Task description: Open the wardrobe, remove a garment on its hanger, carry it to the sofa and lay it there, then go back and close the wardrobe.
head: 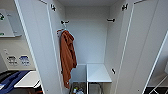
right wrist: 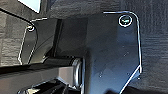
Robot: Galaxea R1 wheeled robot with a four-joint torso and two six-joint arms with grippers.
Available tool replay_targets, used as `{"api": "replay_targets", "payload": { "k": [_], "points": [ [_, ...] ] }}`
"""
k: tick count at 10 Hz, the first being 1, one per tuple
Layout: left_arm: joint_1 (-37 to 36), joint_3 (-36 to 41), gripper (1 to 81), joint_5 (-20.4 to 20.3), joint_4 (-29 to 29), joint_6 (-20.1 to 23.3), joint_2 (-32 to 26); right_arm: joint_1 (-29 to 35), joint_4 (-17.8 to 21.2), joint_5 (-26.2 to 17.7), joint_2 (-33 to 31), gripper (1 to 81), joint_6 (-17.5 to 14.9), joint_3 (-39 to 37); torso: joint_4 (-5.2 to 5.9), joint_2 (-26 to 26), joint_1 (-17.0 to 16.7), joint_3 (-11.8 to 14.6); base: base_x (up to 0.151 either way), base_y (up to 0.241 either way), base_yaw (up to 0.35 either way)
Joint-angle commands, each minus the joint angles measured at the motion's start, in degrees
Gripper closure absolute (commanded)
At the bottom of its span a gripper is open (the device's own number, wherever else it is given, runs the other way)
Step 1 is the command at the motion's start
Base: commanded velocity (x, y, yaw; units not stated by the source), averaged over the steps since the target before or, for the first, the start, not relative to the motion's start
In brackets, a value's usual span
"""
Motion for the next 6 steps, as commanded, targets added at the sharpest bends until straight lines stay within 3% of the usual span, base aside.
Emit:
{"api": "replay_targets", "payload": {
  "k": [1, 3, 4, 6],
  "points": [
    [-4.1, 0.4, 1.0, 4.2, -24.3, 26.8, -1.0, 2.8, 0.0, -3.0, -0.1, 1.0, -0.1, 0.2, 0.00, 0.0, 0.0, 0.0, 0.000, 0.000, 0.000],
    [-5.0, 0.7, 1.0, 4.1, -48.1, 50.1, -1.3, 2.7, 0.3, -3.0, -0.3, 1.0, -0.1, 0.3, 0.00, 0.0, 0.0, 0.0, 0.000, 0.000, 0.000],
    [-5.1, 1.1, 1.0, 4.1, -54.6, 58.6, -1.4, 2.8, 0.4, -3.0, -0.2, 1.0, -0.1, 0.4, 0.00, 0.0, 0.0, 0.0, 0.000, 0.000, 0.000],
    [-5.2, 0.9, 1.0, 4.0, -54.5, 58.9, -1.5, 3.6, -0.1, -3.1, -0.6, 1.0, -0.1, 1.0, 0.00, 0.0, 0.0, 0.0, 0.000, 0.000, 0.000]
  ]
}}
